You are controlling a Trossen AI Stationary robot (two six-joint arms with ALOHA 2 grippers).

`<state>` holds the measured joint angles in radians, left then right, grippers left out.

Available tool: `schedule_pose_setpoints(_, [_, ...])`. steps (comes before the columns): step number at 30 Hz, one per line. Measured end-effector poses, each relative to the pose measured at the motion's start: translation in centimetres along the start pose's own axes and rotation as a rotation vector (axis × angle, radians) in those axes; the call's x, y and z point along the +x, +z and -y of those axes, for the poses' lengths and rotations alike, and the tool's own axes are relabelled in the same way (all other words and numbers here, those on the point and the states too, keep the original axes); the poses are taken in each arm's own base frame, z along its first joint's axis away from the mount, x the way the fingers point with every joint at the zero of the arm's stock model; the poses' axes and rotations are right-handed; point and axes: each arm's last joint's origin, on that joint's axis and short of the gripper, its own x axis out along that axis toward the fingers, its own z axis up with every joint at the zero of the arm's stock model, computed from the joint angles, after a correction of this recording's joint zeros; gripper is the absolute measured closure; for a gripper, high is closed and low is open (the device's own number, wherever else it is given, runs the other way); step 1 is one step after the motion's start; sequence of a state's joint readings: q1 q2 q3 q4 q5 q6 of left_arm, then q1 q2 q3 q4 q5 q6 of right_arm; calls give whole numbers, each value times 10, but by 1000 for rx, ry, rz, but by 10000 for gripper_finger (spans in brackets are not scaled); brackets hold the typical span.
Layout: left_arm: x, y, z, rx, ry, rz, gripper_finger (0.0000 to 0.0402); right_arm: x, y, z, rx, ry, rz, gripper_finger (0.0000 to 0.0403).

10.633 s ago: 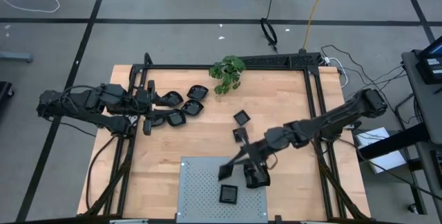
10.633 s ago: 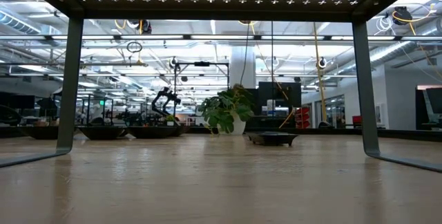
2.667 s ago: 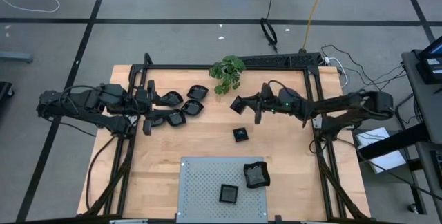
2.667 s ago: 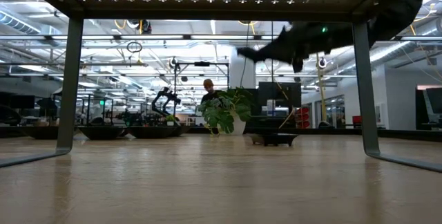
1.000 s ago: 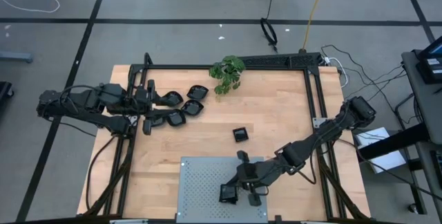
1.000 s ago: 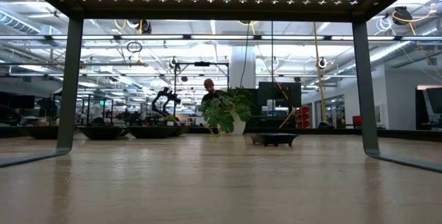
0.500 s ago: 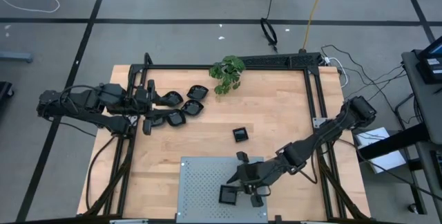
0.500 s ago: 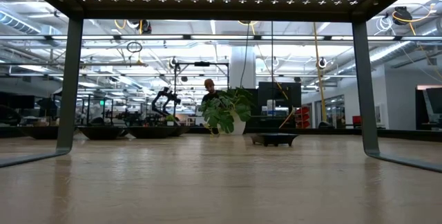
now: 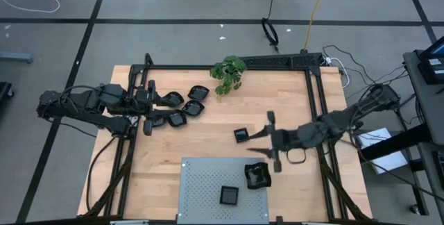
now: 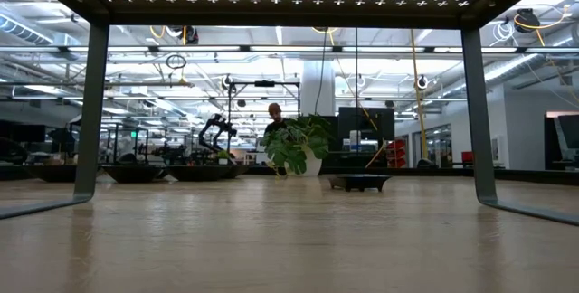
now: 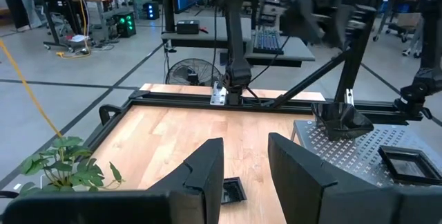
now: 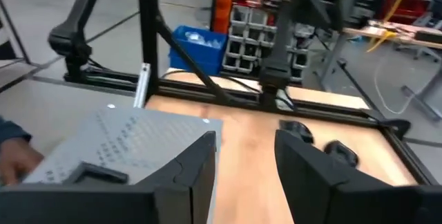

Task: Pick & Place Mini shaped plates
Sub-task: Stack the square plate onto the stacked square plate on the shelf

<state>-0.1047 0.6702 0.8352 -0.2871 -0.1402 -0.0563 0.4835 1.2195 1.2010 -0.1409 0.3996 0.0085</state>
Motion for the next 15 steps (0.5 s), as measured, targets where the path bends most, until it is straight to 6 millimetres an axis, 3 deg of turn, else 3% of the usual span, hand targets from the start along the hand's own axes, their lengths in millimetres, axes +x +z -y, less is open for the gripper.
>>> schedule_pose_setpoints(6, [0, 0, 0, 0, 0, 0, 282, -19, -32, 28, 10, -140, -31, 251])
schedule_pose_setpoints(12, [0, 0, 0, 0, 0, 0, 282, -21, -94, 53, -27, -479, -164, 235])
schedule_pose_setpoints(15, [0, 0, 0, 0, 0, 0, 282, -19, -129, 64, 28, -564, -239, 218])
